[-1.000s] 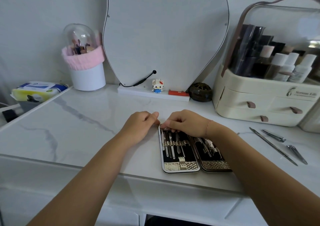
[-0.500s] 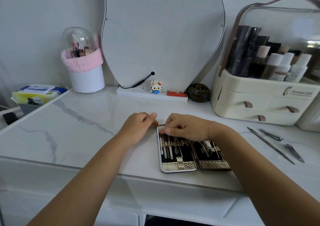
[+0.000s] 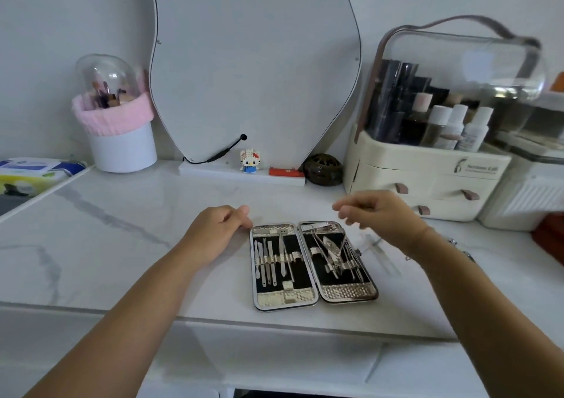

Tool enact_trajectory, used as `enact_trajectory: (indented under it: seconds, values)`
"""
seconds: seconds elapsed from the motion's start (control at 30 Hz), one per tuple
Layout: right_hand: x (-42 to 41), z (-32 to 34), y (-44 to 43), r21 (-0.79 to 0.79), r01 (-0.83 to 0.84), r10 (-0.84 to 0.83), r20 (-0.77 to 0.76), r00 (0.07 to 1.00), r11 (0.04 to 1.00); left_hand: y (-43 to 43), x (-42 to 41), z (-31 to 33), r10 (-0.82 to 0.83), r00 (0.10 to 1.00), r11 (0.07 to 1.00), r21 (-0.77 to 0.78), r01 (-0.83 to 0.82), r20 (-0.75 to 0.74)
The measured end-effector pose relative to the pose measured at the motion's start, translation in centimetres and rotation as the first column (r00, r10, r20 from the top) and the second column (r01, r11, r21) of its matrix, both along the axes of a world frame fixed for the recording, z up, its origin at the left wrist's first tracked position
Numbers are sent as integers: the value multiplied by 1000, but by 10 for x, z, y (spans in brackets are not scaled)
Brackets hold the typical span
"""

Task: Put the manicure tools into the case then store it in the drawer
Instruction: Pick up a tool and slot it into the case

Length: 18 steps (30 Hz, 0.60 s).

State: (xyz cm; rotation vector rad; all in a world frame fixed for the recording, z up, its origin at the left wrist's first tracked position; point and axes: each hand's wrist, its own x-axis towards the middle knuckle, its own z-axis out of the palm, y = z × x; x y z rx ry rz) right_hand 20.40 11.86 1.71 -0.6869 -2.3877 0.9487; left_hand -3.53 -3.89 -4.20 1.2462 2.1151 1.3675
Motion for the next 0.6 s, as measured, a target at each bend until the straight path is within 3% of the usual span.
enact_trajectory:
  seconds: [0.1, 0.23, 0.4, 0.6]
  values:
    - [35, -5, 33, 153, 147, -174, 178, 968, 977, 0, 2, 1, 7, 1000, 1000, 14, -7, 11]
    - [46, -11, 34, 129, -18, -32, 378, 925, 991, 0, 3, 2, 1, 1000, 1000, 22, -1, 25]
    - [47, -21, 36, 182, 21, -81, 327, 942, 983, -1, 2, 1, -1, 999, 1000, 24, 0, 35]
    - [52, -18, 35, 214, 0, -94, 429, 898, 977, -1, 3, 2, -11, 998, 999, 31, 9, 54]
